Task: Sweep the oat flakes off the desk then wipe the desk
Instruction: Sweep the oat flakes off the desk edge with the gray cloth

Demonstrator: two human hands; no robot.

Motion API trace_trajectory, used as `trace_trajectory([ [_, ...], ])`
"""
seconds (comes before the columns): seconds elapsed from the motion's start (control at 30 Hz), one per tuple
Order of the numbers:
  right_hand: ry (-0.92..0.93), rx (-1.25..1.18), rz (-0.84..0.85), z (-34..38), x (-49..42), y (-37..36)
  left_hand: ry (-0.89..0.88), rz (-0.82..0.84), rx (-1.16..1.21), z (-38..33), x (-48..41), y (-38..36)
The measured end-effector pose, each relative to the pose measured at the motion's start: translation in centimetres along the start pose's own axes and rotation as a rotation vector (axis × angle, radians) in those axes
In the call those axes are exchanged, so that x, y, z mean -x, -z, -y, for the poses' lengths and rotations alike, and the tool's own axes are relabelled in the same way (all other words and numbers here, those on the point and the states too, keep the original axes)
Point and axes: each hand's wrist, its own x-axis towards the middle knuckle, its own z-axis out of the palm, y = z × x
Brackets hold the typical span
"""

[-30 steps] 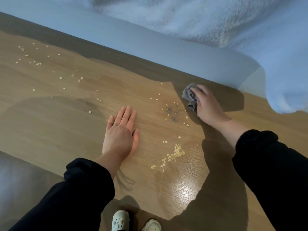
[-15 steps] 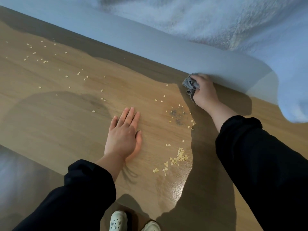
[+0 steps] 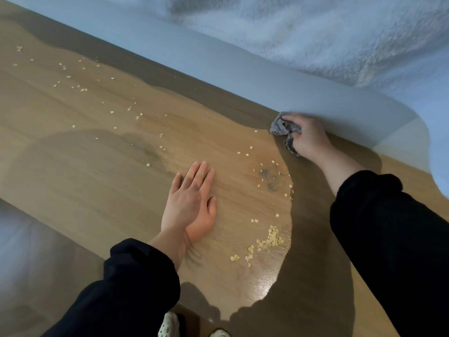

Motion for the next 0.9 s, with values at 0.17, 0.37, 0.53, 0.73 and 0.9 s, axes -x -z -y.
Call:
trace_trajectory([
  [0.17, 0.089, -0.009, 0.065, 2.6, -2.0, -1.8, -0.008, 0.0, -0.051, 0.5, -0.2, -0.6],
  [0.37, 0.216, -0.016, 0.298, 4.7, 0.2, -2.3, -0.001, 0.03, -0.057, 0.4, -0.2, -0.1],
  [0.53, 0.193, -0.11, 0.107, 2.4, 0.2, 1.6, 0.047, 0.046, 0.027, -0.7, 0.1, 0.8],
  [0.73, 0.076, 0.161, 0.18, -4.9, 2.9, 3.6, 0.035, 0.052, 0.047, -0.7, 0.0, 1.2],
  [0.9, 0.117, 0.144, -0.01, -3.4, 3.6, -0.1, 0.054, 0.057, 0.076, -1.0, 0.2, 1.6],
])
